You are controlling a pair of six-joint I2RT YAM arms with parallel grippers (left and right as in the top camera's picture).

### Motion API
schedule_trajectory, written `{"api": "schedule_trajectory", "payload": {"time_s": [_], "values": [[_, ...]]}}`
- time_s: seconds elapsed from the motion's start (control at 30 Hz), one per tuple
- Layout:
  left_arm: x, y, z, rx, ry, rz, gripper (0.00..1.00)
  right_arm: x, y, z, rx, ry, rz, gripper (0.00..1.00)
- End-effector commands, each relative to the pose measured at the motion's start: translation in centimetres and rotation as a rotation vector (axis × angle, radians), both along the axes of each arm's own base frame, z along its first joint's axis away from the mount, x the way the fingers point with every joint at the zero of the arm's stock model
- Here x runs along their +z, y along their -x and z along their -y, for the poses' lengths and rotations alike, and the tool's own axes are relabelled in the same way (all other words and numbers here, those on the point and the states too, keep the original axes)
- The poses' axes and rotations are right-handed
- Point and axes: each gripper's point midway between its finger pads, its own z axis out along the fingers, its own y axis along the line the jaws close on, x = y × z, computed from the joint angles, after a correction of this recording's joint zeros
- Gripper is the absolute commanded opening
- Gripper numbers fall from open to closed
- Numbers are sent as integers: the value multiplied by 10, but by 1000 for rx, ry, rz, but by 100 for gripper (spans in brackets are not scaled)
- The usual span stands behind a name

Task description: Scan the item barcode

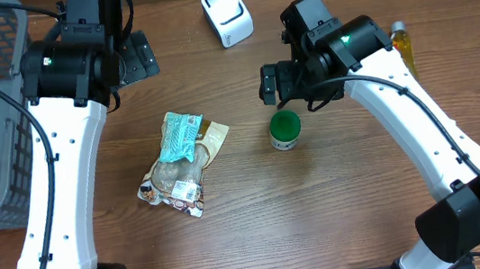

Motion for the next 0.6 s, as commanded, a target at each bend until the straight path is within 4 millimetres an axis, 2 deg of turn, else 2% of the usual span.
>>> {"api": "schedule_trajectory", "payload": {"time_s": [0.0,0.57], "values": [[16,3,-2,-5,-12,42,99,1,-2,0,-6,-1,13,100],[16,3,-2,-5,-12,41,100,3,-8,-2,-6,-12,36,100]]}}
